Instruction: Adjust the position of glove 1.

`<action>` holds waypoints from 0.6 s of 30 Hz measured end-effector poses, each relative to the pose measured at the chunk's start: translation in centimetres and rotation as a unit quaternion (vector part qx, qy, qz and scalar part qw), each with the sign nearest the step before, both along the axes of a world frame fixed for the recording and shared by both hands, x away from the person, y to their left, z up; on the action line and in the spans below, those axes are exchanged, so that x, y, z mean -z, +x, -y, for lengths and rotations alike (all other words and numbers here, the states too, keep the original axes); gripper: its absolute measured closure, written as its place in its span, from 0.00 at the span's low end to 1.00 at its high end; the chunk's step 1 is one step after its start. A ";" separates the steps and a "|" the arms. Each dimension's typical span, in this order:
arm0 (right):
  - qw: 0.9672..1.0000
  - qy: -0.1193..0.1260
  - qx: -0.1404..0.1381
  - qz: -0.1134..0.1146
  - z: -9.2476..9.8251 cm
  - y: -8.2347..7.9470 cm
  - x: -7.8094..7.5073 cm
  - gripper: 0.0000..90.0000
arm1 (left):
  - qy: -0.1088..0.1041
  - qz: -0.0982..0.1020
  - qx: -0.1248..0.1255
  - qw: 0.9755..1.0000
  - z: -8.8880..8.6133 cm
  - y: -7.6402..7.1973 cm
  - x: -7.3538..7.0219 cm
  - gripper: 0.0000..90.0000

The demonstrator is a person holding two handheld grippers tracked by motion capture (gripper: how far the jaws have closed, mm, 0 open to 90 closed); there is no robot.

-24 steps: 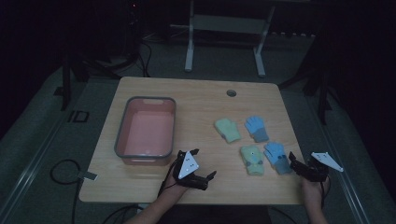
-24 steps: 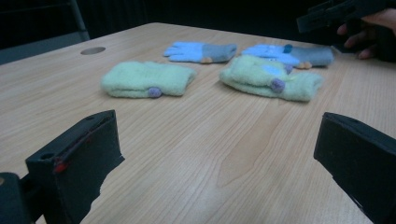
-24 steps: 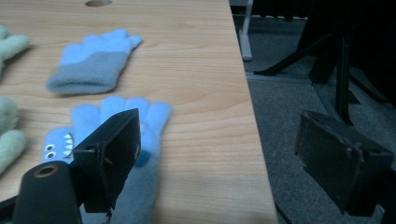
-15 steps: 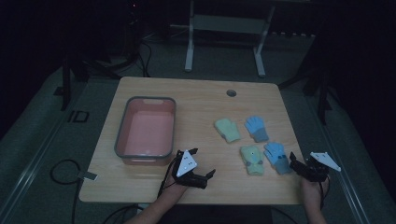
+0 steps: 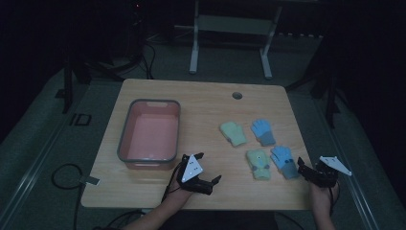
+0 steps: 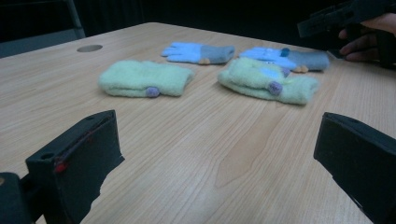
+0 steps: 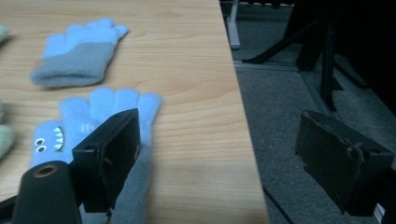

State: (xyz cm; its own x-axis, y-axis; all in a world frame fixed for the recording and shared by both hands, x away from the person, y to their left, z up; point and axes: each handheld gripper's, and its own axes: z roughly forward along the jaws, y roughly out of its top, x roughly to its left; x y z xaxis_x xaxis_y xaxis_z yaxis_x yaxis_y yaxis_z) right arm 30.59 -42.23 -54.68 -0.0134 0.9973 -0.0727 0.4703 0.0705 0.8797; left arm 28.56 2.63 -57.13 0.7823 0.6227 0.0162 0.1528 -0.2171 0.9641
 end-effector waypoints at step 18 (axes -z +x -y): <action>0.998 0.015 -0.040 -0.035 -1.3 1.5 -2.5 0.14 | 0.006 0.006 -0.004 1.000 0.1 -0.1 0.0 0.01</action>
